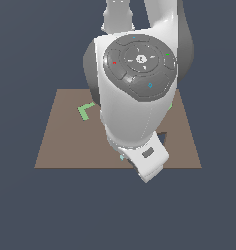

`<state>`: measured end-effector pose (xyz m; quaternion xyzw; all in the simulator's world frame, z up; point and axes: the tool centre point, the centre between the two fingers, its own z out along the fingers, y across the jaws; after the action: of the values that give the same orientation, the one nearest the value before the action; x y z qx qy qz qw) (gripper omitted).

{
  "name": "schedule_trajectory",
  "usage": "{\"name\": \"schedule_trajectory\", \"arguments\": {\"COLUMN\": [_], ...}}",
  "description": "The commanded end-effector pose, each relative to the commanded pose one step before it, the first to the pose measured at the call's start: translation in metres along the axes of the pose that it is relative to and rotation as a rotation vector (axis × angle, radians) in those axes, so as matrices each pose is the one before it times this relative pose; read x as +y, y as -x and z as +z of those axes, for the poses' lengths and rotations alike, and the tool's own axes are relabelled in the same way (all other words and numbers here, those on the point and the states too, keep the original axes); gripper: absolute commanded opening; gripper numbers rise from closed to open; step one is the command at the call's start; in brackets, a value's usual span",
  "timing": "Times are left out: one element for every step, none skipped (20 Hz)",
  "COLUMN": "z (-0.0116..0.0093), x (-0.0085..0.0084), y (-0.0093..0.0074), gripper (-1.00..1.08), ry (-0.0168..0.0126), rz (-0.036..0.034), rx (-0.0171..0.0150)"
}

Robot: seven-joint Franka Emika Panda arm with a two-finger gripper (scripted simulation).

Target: Insert a designated object into the corresponding slot on a board.

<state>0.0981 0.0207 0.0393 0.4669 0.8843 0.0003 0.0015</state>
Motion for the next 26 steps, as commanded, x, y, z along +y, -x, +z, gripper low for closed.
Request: {"name": "schedule_trajectory", "arguments": {"z": [-0.00045, -0.00009, -0.00008, -0.00007, -0.00006, -0.00005, -0.00004, -0.00003, -0.00002, -0.00001, -0.00001, 0.00000, 0.00000, 0.00016, 0.00051, 0.00169, 0.00275, 0.00275, 0.00165, 0.00058, 0.00000, 0.00000, 0.00000, 0.00000, 0.00000, 0.00000], "x": [0.00090, 0.00029, 0.00026, 0.00023, 0.00019, 0.00016, 0.00012, 0.00009, 0.00006, 0.00003, 0.00000, 0.00002, 0.00002, -0.00003, -0.00016, 0.00001, -0.00019, -0.00021, -0.00012, 0.00006, 0.00000, 0.00000, 0.00000, 0.00000, 0.00000, 0.00000], "y": [-0.00512, -0.00177, -0.00162, -0.00147, -0.00131, -0.00116, -0.00100, -0.00085, -0.00069, -0.00054, -0.00037, -0.00024, -0.00010, 0.00031, 0.00012, -0.00018, -0.00009, -0.00009, -0.00007, -0.00013, 0.00000, 0.00000, 0.00000, 0.00000, 0.00000, 0.00000], "gripper": [-1.00, -1.00, -1.00, -1.00, -1.00, -1.00, -1.00, -1.00, -1.00, -1.00, -1.00, -1.00, -1.00, -1.00, -1.00, -1.00, -1.00, -1.00, -1.00, -1.00, 1.00, 1.00, 1.00, 1.00, 1.00, 1.00], "ry": [0.00017, -0.00001, -0.00001, -0.00001, -0.00002, -0.00002, -0.00002, -0.00003, -0.00003, -0.00002, -0.00002, -0.00001, -0.00001, -0.00012, 0.00000, -0.00014, -0.00018, -0.00018, -0.00011, -0.00006, 0.00000, 0.00000, 0.00000, 0.00000, 0.00000, 0.00000], "rz": [-0.06076, -0.01963, -0.01795, -0.01622, -0.01448, -0.01274, -0.01101, -0.00928, -0.00755, -0.00584, -0.00411, -0.00249, -0.00085, 0.00516, 0.00000, -0.00107, -0.00135, -0.00135, -0.00083, -0.00048, 0.00000, 0.00000, 0.00000, 0.00000, 0.00000, 0.00000], "rx": [-0.00029, 0.00003, 0.00003, 0.00003, 0.00003, 0.00003, 0.00003, 0.00003, 0.00003, 0.00003, 0.00002, 0.00002, 0.00001, 0.00024, 0.00000, 0.00018, 0.00022, 0.00022, 0.00013, 0.00008, 0.00000, 0.00000, 0.00000, 0.00000, 0.00000, 0.00000]}}
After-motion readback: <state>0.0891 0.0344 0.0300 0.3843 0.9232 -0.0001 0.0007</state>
